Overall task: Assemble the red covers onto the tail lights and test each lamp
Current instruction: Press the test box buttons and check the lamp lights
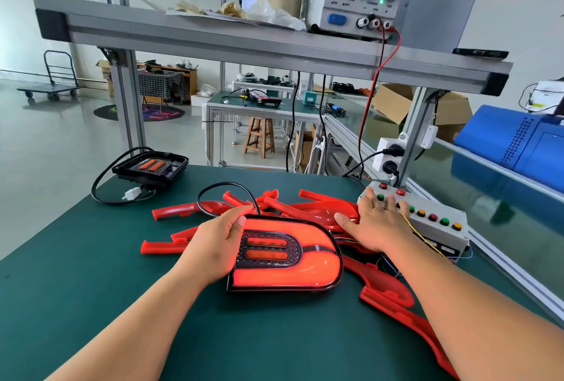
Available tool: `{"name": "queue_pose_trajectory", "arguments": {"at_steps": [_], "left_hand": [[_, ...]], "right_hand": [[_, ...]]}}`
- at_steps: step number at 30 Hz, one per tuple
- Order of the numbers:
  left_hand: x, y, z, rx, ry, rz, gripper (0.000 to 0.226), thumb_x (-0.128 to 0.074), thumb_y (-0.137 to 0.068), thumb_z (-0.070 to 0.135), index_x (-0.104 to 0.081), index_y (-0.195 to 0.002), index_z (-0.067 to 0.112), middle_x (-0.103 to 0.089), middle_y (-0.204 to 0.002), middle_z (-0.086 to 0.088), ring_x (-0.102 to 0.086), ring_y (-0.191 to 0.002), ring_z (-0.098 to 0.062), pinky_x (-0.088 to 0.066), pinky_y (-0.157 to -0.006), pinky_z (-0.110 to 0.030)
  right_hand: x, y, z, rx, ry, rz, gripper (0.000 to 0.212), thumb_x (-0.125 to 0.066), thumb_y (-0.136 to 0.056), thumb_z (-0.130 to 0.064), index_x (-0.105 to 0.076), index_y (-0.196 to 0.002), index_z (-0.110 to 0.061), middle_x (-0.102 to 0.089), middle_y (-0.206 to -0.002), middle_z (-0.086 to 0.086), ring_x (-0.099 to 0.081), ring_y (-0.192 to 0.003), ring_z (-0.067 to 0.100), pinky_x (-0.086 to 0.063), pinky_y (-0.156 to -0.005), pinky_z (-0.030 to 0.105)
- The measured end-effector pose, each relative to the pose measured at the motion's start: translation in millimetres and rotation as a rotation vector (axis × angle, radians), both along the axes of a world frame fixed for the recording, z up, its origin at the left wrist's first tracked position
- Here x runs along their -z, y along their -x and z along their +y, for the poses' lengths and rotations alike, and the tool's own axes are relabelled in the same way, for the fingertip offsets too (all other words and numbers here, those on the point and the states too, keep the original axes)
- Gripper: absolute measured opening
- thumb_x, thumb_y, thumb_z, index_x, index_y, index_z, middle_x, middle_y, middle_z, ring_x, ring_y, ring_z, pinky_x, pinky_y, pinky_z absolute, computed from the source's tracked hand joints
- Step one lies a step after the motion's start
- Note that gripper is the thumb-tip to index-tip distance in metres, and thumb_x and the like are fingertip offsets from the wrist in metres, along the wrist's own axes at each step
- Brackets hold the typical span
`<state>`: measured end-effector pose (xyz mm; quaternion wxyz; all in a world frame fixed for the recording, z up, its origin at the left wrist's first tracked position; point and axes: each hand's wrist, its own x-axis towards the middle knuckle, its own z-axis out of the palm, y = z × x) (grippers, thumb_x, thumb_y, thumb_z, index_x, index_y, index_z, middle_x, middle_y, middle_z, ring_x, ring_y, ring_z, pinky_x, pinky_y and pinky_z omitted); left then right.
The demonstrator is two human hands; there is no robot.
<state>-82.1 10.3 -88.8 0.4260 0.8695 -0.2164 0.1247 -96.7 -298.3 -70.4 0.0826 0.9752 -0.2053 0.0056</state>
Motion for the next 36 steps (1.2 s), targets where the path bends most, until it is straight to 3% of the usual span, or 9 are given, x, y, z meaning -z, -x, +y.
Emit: {"name": "queue_pose_trajectory", "arguments": {"at_steps": [4, 17, 21, 26, 36], "left_hand": [[-1, 1, 0, -0.001, -0.004, 0.004, 0.037, -0.037, -0.103, 0.026, -0.054, -0.136, 0.024, -0.060, -0.131, 0.004, -0.051, -0.122, -0.011, -0.029, -0.086, -0.009], [0, 0, 0, -0.004, -0.007, 0.009, 0.037, -0.037, -0.103, 0.027, -0.054, -0.136, 0.024, -0.060, -0.132, 0.004, -0.050, -0.120, -0.008, -0.029, -0.088, -0.010], [0, -1, 0, -0.003, -0.004, 0.009, 0.037, -0.037, -0.103, 0.028, -0.054, -0.135, 0.025, -0.060, -0.131, 0.005, -0.046, -0.111, 0.000, -0.030, -0.088, -0.012], [3, -3, 1, -0.011, -0.005, -0.001, 0.036, -0.038, -0.103, 0.026, -0.054, -0.135, 0.026, -0.060, -0.132, 0.004, -0.050, -0.123, -0.012, -0.030, -0.090, -0.014], [3, -2, 0, 0.004, 0.016, 0.022, 0.036, -0.039, -0.102, 0.025, -0.054, -0.135, 0.026, -0.061, -0.131, -0.002, -0.050, -0.125, -0.018, -0.032, -0.090, -0.018]], "right_hand": [[1, 0, -2, -0.013, -0.019, 0.001, 0.097, -0.009, -0.084, -0.083, -0.006, -0.157, -0.019, 0.011, -0.164, 0.000, 0.007, -0.149, 0.039, 0.004, -0.117, 0.055], [2, 2, 0, -0.011, -0.045, -0.002, 0.095, -0.008, -0.085, -0.082, -0.006, -0.157, -0.020, 0.012, -0.164, -0.002, 0.011, -0.149, 0.039, 0.005, -0.117, 0.055], [1, 3, 1, -0.009, -0.046, -0.002, 0.095, -0.008, -0.085, -0.082, -0.005, -0.157, -0.020, 0.012, -0.164, -0.001, 0.011, -0.149, 0.038, 0.006, -0.117, 0.055], [-4, 7, 3, -0.009, -0.076, -0.004, 0.095, -0.011, -0.085, -0.082, -0.005, -0.157, -0.020, 0.013, -0.164, -0.002, 0.010, -0.150, 0.035, 0.004, -0.117, 0.055], [-8, 45, -15, 0.209, -0.049, -0.086, 0.099, -0.009, -0.081, -0.085, -0.014, -0.154, -0.019, 0.005, -0.163, 0.017, 0.001, -0.148, 0.043, -0.001, -0.114, 0.058]]}}
